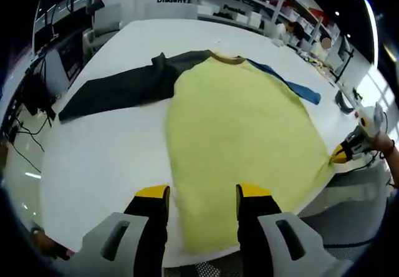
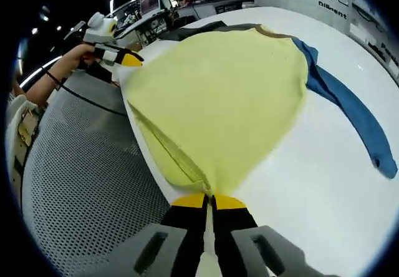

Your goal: Fold the garment on the visible template until the final outline fits inside the template.

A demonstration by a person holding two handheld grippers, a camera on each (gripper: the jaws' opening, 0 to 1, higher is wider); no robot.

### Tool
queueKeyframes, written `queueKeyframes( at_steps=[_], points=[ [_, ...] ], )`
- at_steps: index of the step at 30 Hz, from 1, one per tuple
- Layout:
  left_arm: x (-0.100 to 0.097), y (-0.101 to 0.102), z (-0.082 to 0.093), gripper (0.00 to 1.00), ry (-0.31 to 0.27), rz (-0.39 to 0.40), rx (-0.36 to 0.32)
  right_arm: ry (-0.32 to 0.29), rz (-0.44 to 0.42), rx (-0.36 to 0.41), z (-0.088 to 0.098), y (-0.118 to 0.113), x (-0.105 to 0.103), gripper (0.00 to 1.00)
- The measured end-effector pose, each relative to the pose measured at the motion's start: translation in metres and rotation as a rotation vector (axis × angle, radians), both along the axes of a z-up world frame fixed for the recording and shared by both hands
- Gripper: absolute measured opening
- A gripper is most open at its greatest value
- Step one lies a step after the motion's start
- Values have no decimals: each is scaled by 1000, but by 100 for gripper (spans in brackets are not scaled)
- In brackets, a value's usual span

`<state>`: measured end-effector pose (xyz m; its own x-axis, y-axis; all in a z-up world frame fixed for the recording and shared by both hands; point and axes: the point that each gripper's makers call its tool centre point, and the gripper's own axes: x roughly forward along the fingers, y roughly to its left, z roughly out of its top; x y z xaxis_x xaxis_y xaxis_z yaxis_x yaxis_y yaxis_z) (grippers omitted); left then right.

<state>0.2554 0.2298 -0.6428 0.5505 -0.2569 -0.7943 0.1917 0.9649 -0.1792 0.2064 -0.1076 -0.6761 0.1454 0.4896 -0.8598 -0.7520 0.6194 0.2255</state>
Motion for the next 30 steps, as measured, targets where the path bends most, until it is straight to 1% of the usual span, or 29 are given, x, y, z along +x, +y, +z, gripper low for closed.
queueKeyframes(
  at_steps=[4, 8, 11, 13, 14, 15, 18, 19, 20, 22, 24, 26, 28, 30],
  points=[
    [3, -3, 3, 45, -7, -25, 4, 7, -11, 13, 1, 0, 0, 0],
    [7, -3, 6, 45, -14, -25, 8, 7, -2, -7, 1, -4, -3, 0],
    [9, -2, 7, 45, -15, -20, 4, 6, 8, -3, 1, -4, -6, 0],
    [10, -1, 7, 46, -14, -19, 6, 3, -20, 11, 3, -4, -5, 0],
    [9, -1, 7, 46, -12, -18, 7, 4, -54, 37, 7, -3, -3, 0],
    [10, -1, 7, 46, -14, -18, 7, 0, -70, 53, 12, -2, -1, 3],
    [12, -1, 12, 46, -29, -6, -9, -40, -160, 148, 32, 3, 16, 17],
    [15, 0, 15, 46, -43, 8, -19, -56, -186, 174, 38, 4, 22, 20],
    [18, 1, 16, 47, -54, 21, -21, -87, -218, 211, 47, 5, 33, 21],
    [26, 8, 19, 50, -78, 49, 1, -130, -264, 264, 61, 6, 51, 23],
    [32, 12, 24, 52, -103, 75, 10, -151, -303, 303, 71, 7, 66, 29],
    [37, 14, 27, 52, -107, 95, 4, -168, -342, 323, 77, 7, 79, 33],
    [47, 17, 30, 52, -127, 117, 15, -195, -377, 338, 82, 5, 95, 33],
    [56, 18, 32, 52, -139, 125, 21, -220, -393, 329, 84, 5, 110, 34]
  ],
)
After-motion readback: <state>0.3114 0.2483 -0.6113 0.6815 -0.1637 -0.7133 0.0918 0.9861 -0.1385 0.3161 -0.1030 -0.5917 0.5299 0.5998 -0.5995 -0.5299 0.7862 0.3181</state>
